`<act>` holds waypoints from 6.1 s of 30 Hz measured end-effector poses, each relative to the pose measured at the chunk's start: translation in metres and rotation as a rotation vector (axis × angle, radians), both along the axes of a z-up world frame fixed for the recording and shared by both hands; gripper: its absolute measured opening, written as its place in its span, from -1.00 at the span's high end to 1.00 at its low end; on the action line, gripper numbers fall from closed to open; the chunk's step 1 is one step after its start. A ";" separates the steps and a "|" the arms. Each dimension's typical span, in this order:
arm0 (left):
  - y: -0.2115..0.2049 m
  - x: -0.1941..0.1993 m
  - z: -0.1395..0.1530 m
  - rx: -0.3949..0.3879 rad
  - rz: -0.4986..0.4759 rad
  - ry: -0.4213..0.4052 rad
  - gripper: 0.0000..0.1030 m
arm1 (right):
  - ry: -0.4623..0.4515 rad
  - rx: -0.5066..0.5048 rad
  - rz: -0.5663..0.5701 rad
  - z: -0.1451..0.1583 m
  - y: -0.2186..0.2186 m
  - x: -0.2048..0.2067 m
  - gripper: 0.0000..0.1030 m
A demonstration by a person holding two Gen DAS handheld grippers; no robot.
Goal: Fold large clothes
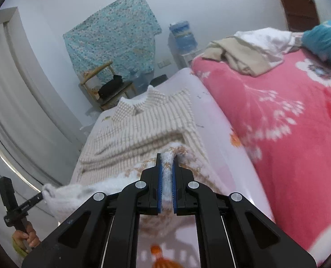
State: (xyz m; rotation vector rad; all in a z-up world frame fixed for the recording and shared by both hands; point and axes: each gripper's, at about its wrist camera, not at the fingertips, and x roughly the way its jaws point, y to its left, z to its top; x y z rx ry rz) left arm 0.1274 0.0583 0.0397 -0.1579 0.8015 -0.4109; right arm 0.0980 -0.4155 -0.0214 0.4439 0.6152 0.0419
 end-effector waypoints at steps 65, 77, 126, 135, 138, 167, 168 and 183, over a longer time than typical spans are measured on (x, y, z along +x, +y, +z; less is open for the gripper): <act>0.045 -0.051 0.018 0.010 0.287 -0.216 1.00 | 0.004 -0.188 -0.063 -0.018 0.034 0.009 0.88; 0.047 -0.048 -0.079 -0.517 0.079 0.320 0.01 | 0.103 0.048 -0.070 -0.062 -0.002 0.005 0.85; 0.051 -0.067 -0.019 -0.137 0.168 0.180 0.72 | 0.111 0.238 0.032 -0.049 -0.016 -0.072 0.66; 0.120 -0.096 -0.018 -0.153 0.355 0.145 0.57 | 0.167 0.039 -0.134 -0.041 -0.032 -0.111 0.08; 0.091 -0.087 -0.007 -0.170 0.229 0.092 0.55 | 0.124 -0.041 -0.009 -0.023 0.006 -0.093 0.01; -0.053 0.005 -0.067 0.059 -0.135 0.228 0.31 | 0.224 -0.228 0.145 -0.051 0.052 0.023 0.23; -0.050 0.007 -0.072 0.058 -0.125 0.239 0.31 | 0.234 -0.234 0.131 -0.056 0.046 0.028 0.31; -0.031 0.008 -0.069 -0.115 -0.177 0.259 0.10 | 0.205 -0.050 0.152 -0.048 0.027 0.026 -0.05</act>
